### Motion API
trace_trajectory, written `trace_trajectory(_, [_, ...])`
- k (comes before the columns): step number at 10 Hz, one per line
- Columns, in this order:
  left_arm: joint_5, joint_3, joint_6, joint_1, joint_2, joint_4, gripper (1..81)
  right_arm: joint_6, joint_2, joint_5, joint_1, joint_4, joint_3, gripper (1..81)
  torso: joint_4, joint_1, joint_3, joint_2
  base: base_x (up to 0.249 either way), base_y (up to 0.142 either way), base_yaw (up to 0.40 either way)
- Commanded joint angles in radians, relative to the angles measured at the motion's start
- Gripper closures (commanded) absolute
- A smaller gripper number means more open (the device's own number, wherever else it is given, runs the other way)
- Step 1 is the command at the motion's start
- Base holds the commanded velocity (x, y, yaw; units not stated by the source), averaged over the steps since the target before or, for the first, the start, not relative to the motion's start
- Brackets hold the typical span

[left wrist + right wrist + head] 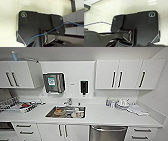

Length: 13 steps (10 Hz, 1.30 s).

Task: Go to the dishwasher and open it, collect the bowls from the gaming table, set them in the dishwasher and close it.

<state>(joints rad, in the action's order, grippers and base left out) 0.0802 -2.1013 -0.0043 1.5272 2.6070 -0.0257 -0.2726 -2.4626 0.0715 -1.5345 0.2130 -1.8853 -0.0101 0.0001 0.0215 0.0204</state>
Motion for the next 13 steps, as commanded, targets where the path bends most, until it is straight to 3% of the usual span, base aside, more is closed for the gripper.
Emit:
trace_trajectory(1, [-0.051,0.01,0.001,-0.049,-0.024,0.01,1.0,-0.002,0.034,-0.058,0.052,-0.006,0.023,1.0,0.0,0.0,0.0,0.0,0.134,0.0,0.0])
trace_trajectory(13, [-0.053,0.007,0.001,-0.049,-0.017,0.01,1.0,-0.004,0.026,-0.056,0.05,-0.006,0.016,1.0,0.0,0.0,0.0,0.0,0.119,0.0,0.0])
